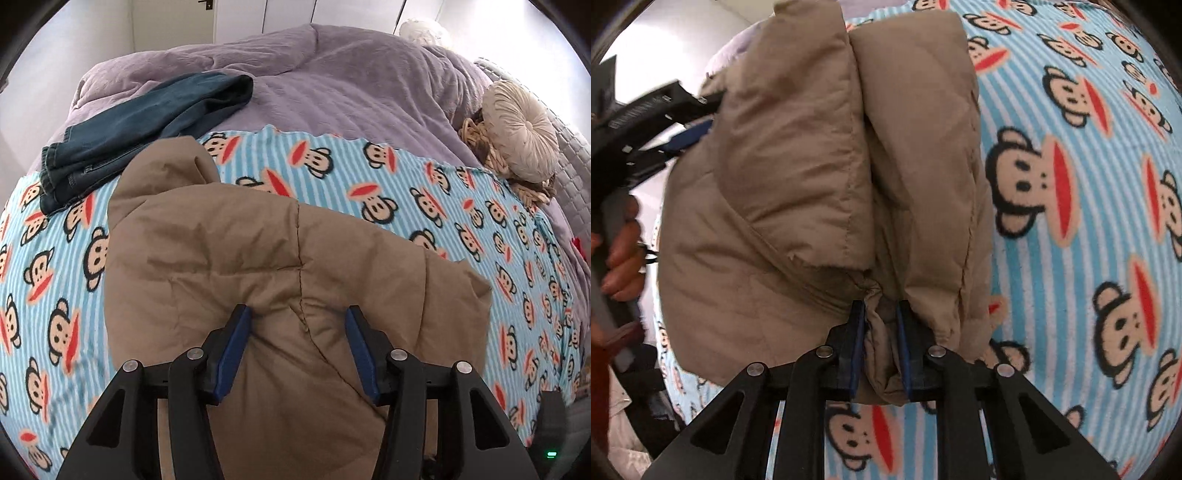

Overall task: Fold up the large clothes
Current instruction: 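Lower the rolled bundle onto the blanket with both tools, then press the bundle edge flat with both tools, then open and release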

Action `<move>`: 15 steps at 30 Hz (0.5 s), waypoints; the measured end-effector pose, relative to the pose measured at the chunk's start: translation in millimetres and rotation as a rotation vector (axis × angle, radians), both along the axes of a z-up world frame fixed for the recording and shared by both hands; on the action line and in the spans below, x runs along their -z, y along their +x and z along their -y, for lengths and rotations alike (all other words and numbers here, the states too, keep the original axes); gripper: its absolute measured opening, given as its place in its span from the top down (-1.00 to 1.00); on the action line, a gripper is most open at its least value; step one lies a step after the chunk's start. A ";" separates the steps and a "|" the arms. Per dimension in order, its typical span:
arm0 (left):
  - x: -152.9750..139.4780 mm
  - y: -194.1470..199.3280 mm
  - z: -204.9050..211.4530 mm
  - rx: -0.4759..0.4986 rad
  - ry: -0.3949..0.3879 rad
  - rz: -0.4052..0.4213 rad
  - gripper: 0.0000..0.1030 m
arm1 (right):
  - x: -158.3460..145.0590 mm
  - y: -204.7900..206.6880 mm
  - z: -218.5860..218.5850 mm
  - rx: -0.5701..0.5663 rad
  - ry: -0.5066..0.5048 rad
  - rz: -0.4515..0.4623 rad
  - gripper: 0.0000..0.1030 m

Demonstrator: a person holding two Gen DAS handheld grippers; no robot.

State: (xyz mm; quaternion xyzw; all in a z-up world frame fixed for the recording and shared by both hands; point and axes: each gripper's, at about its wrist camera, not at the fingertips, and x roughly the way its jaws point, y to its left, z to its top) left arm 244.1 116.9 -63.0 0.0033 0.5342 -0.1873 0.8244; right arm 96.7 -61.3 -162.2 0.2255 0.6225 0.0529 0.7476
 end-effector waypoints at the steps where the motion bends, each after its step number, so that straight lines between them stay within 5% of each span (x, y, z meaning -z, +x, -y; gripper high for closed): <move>1: -4.7 -3.8 -2.0 0.004 -0.004 -0.003 -0.06 | 3.6 -1.8 -0.8 0.005 -0.005 -0.004 0.67; 8: -28.7 -65.4 -40.2 -0.011 0.023 0.012 -0.07 | 3.4 -12.2 -0.1 0.037 -0.006 -0.012 0.67; 13: -10.3 -121.9 -73.6 -0.040 0.068 -0.045 -0.08 | 10.1 -10.5 -2.5 0.049 -0.028 -0.014 0.67; 15: 3.1 -135.2 -78.7 -0.038 0.094 -0.071 -0.42 | 6.7 -14.7 -6.2 0.053 -0.040 -0.016 0.66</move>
